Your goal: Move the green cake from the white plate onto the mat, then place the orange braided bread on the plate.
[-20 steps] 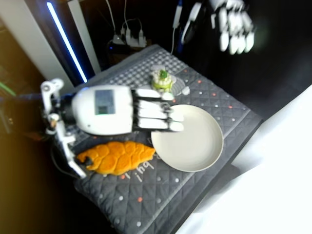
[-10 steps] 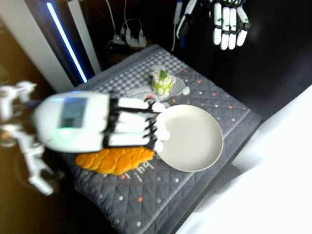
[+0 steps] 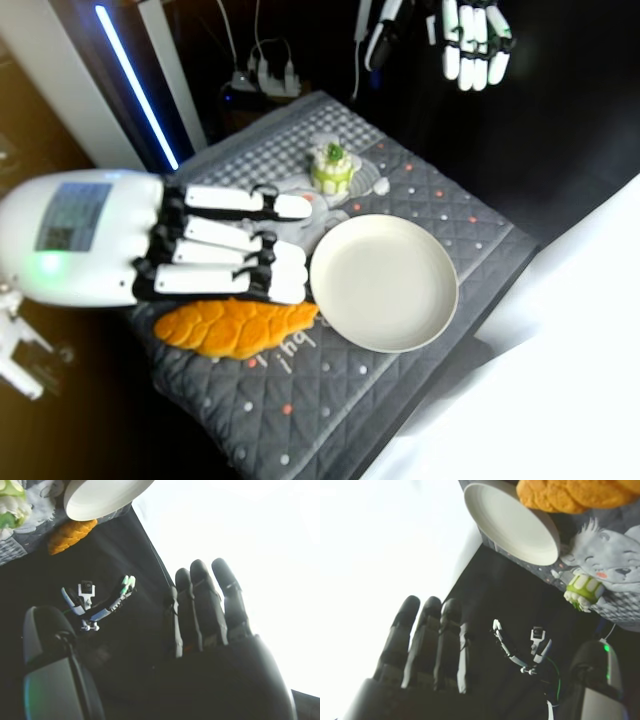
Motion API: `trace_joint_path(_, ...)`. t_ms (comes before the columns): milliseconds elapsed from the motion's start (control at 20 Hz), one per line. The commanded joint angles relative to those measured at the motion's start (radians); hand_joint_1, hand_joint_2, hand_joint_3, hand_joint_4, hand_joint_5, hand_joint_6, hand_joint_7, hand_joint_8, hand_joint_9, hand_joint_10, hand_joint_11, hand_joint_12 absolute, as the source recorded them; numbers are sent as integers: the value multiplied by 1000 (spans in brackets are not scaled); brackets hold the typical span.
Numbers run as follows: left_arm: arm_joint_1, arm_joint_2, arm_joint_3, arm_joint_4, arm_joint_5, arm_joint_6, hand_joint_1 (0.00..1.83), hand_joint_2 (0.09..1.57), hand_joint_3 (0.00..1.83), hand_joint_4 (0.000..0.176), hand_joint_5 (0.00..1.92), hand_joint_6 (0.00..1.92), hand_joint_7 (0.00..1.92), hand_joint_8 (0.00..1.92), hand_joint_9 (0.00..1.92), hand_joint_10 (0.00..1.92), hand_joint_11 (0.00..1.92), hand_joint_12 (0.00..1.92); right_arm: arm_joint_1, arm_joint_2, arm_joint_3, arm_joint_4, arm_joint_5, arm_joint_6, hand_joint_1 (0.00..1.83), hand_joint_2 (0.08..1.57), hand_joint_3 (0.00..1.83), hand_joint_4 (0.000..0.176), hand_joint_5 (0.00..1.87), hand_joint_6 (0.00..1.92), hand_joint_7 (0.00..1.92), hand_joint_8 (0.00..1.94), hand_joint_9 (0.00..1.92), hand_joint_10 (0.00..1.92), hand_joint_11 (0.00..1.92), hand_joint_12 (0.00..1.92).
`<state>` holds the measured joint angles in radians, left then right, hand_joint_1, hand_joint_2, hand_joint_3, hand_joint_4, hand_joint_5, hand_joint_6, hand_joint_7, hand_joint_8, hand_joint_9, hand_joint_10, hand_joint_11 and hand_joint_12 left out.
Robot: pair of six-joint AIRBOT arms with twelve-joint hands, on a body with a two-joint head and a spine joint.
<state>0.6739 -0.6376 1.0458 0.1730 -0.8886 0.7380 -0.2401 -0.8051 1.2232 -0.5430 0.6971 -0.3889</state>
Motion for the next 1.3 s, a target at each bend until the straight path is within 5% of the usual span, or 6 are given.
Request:
trace_joint_path(0, -3, 12, 3, -53, -131, 3, 794, 789, 3, 102, 278, 1, 438, 2, 425, 7, 6, 896, 6, 20, -3, 39, 72, 3, 667, 726, 0, 59, 140, 1, 256, 0, 214, 1, 0, 599)
trace_joint_path(250, 4, 12, -5, -57, -131, 18, 783, 776, 0, 69, 321, 6, 449, 3, 462, 7, 50, 1009, -5, 33, -27, 11, 15, 3, 731, 730, 0, 76, 109, 2, 220, 1, 176, 3, 0, 589)
trace_joint_path(450, 8, 6, -7, -57, -131, 18, 739, 799, 2, 72, 331, 2, 449, 0, 453, 0, 0, 1144, -49, 34, -29, 17, -6, 3, 716, 698, 0, 18, 147, 2, 335, 4, 292, 20, 0, 684)
trace_joint_path(600, 9, -1, -7, -57, -126, 25, 761, 796, 0, 72, 351, 7, 453, 3, 466, 6, 0, 1188, -157, 33, -23, 148, 42, -21, 720, 698, 0, 23, 132, 0, 286, 0, 287, 12, 0, 682)
trace_joint_path(700, 9, -1, -7, -59, -124, 25, 772, 792, 0, 63, 352, 5, 465, 6, 476, 9, 14, 1201, -179, 21, -19, 170, 67, -24, 777, 715, 1, 81, 93, 4, 275, 4, 230, 5, 0, 556)
trace_joint_path(1250, 39, -15, -3, -83, -144, 28, 800, 750, 0, 70, 395, 5, 492, 5, 502, 19, 3, 1389, -363, -150, 119, 411, 242, -24, 614, 703, 4, 30, 140, 0, 345, 0, 330, 21, 0, 748)
